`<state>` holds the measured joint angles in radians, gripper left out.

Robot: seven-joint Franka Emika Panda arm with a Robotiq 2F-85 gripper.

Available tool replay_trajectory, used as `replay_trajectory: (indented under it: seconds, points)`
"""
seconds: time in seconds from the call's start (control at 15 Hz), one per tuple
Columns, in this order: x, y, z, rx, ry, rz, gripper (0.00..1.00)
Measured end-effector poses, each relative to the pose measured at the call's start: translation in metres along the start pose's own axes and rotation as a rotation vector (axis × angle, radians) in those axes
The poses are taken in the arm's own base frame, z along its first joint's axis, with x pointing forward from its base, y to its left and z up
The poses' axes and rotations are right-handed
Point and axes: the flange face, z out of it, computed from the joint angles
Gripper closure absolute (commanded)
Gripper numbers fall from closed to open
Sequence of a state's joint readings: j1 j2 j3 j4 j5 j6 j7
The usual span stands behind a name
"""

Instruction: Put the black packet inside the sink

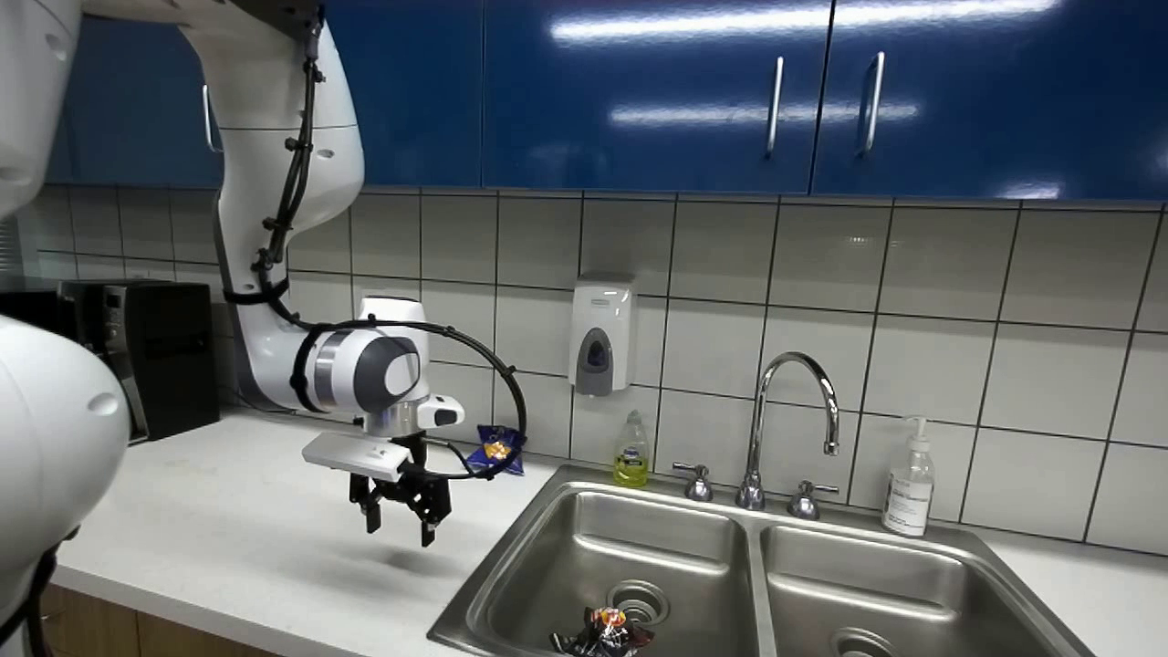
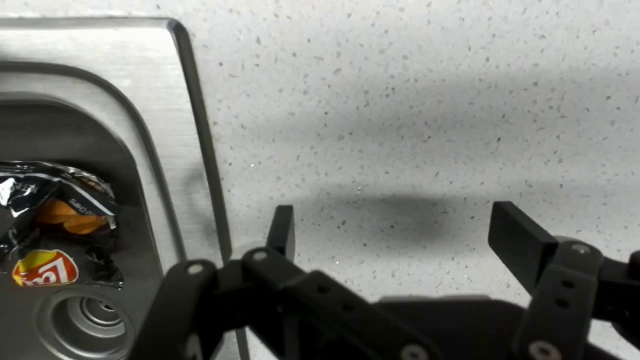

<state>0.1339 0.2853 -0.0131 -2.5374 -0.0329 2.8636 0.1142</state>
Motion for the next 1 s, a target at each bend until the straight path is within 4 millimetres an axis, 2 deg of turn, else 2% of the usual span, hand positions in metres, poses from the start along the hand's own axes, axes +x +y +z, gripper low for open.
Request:
replay_trajectory:
  seconds: [1.0]
  points:
    - [-0.0056, -0.0004, -0.0021, -0.008, -0.010, 0.019, 0.00]
